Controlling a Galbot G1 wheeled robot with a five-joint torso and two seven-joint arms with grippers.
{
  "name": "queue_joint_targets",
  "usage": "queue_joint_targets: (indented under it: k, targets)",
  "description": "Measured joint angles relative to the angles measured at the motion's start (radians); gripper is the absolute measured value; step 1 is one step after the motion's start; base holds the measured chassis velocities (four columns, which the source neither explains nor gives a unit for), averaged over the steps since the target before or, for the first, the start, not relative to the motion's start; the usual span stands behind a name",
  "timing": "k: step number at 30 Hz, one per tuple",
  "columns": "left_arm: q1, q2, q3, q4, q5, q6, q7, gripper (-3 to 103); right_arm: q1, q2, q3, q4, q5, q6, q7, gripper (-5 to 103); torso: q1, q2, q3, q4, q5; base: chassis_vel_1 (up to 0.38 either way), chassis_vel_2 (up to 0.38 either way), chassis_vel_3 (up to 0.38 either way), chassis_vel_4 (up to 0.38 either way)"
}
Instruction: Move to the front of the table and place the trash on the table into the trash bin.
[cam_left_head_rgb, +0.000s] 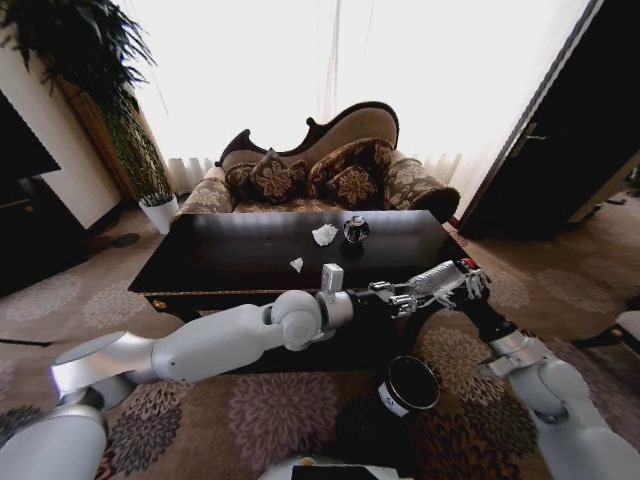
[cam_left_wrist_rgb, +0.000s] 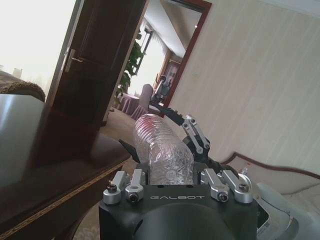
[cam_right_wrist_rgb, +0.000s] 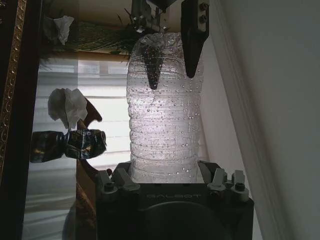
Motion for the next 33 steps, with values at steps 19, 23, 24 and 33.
queue_joint_targets:
  k: [19, 23, 24, 33]
  targets:
    - [0.032, 0.036, -0.017, -0.031, 0.036, -0.003, 0.000, 42, -0.011, 0.009, -0.007, 0.003, 0.007, 0.003, 0.000, 25, 0.000, 0.000, 0.000, 0.0000, -0.0001, 0.000, 0.000, 0.000, 0.000]
    - [0.033, 0.039, -0.020, -0.033, 0.059, -0.008, -0.008, 41, -0.011, 0.010, -0.007, 0.005, 0.009, 0.003, 0.000, 25, 0.000, 0.000, 0.000, -0.0001, -0.0001, 0.000, 0.000, 0.000, 0.000]
    - [0.033, 0.039, -0.020, -0.033, 0.059, -0.008, -0.008, 41, -0.011, 0.010, -0.007, 0.005, 0.009, 0.003, 0.000, 25, 0.000, 0.000, 0.000, -0.0001, -0.0001, 0.000, 0.000, 0.000, 0.000]
    - [0.018, 0.052, -0.057, -0.056, 0.073, -0.013, -0.046, 79, -0.015, 0.010, -0.005, -0.008, 0.013, 0.000, 0.000, 23, 0.000, 0.000, 0.000, -0.0001, -0.0001, 0.000, 0.000, 0.000, 0.000]
